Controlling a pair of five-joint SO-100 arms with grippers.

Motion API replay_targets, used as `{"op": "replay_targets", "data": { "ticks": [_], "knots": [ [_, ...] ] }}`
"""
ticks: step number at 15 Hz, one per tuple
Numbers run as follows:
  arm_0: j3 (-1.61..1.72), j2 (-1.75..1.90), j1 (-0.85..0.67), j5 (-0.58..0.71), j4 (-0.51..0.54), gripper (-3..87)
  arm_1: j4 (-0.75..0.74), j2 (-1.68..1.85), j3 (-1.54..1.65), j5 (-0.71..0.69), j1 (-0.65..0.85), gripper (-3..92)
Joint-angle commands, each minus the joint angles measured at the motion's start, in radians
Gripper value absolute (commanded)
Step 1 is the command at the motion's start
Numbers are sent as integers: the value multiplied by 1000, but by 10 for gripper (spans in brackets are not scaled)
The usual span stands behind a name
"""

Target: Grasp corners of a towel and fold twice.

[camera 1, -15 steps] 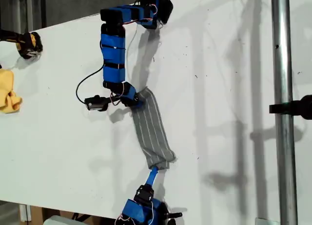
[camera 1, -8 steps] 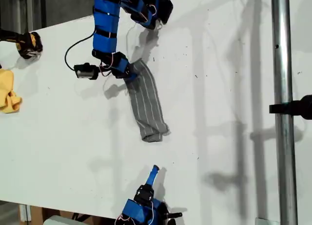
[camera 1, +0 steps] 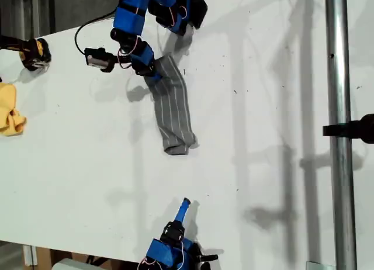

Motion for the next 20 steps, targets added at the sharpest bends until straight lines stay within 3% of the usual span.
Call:
{"op": "replay_targets", "data": {
  "ticks": [1,7,12,17,18,20],
  "knots": [
    [-20,8,-9,-2,5,182,-3,25,-258,-23,-83,-2],
    [-18,8,2,-6,3,183,-238,-403,-500,-26,-176,-2],
    [-15,8,12,-15,5,183,-256,-873,-850,-44,-225,-2],
    [-11,8,11,-18,8,185,-359,-1040,-991,-35,-291,-2],
    [-9,8,9,-17,5,185,-383,-1048,-996,-43,-299,43],
    [-9,8,11,-20,2,185,-399,-1039,-1012,-48,-308,272]
  ]
}}
